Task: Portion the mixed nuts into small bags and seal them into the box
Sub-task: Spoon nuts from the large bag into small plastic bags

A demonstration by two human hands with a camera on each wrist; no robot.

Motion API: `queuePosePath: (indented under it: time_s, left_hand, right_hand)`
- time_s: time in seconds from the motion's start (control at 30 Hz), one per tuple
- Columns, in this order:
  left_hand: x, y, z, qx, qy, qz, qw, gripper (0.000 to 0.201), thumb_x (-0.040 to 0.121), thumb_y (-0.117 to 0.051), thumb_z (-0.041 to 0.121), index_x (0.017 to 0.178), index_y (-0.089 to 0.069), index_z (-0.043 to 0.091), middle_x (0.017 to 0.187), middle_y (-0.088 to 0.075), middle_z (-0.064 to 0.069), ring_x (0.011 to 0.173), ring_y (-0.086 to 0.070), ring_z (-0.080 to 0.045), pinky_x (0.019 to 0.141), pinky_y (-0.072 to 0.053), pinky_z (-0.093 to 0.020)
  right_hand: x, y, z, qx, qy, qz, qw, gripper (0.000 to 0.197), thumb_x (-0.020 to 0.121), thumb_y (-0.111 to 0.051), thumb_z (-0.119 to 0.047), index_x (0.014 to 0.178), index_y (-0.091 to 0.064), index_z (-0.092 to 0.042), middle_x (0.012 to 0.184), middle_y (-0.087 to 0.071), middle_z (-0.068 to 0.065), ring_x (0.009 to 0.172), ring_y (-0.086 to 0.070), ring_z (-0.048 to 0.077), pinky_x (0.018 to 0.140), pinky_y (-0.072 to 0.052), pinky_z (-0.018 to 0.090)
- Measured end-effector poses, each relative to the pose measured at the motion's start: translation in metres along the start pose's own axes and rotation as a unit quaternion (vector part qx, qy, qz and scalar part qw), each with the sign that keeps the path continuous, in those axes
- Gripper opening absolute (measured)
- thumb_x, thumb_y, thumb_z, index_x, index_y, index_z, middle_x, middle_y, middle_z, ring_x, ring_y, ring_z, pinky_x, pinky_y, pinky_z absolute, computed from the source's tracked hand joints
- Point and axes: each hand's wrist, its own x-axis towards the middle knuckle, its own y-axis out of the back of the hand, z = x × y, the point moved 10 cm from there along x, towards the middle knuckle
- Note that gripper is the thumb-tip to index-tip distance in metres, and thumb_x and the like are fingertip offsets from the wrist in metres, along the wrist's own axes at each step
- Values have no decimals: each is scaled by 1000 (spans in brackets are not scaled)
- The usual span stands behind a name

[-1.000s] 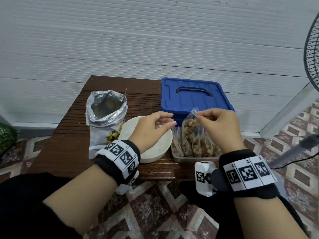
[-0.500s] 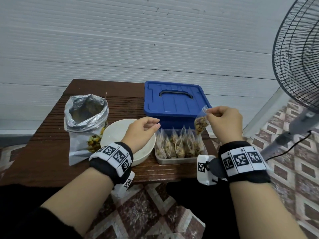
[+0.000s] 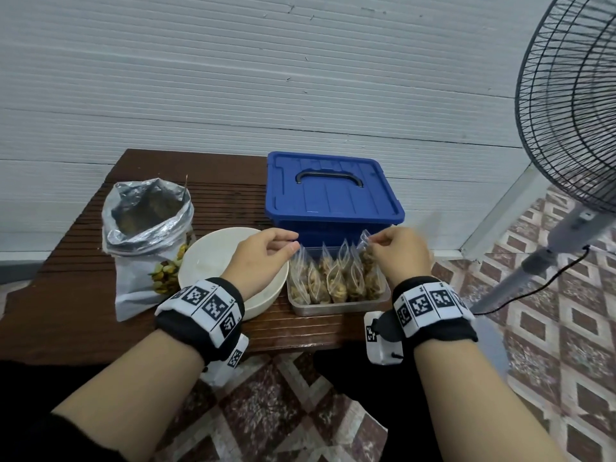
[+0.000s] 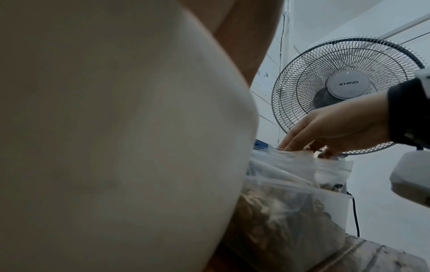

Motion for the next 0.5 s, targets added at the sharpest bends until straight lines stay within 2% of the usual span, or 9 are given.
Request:
queuePosePath:
  time_s: [0.1,0.2,0.33,0.4,0.5]
  left_hand:
    - [1,2,0,3,2,-2,1000,21,93,-60,28,113,-64,25,107,-66,10,102,-58,-2,79,-41,-9]
    - [1,5,0,3,0,0,1000,21,92,-62,27,113,-65,25,105,-67,10,101,-60,-2,79,-44,-10]
    - [-2,12,0,28,0,6,1000,20,90,-65,25,110,-66,23,101,-65,14,92,-59,5,72,-44,-2]
    - [-3,19,-4,54,9,13,998,21,90,-66,23,111,-66,21,103,-66,12,93,-59,3,80,-44,-5]
    - [-3,29,-19,145,42,-8,988,32,90,-65,26,122,-61,20,118,-63,7,110,-56,-6,95,-39,-18]
  right_hand:
    - [0,2,2,25,-6,0,1000,8,85,-65,-30,89,-71,-28,92,-71,-5,95,-62,19,94,-45,45]
    - [0,4,1,64,0,8,998,17,80,-70,-38,94,-70,-28,89,-69,-5,92,-63,19,91,-48,47]
    - [-3,11,-19,84,50,45,994,23,81,-70,-41,100,-70,-28,85,-65,-11,93,-61,18,91,-47,48]
    - [-9,11,-34,89,84,60,991,23,82,-69,-42,101,-70,-29,87,-66,-12,98,-60,20,93,-44,48]
    - [-21,0,-61,84,142,46,985,23,83,-67,-44,103,-69,-33,88,-65,-14,99,-58,20,96,-40,49]
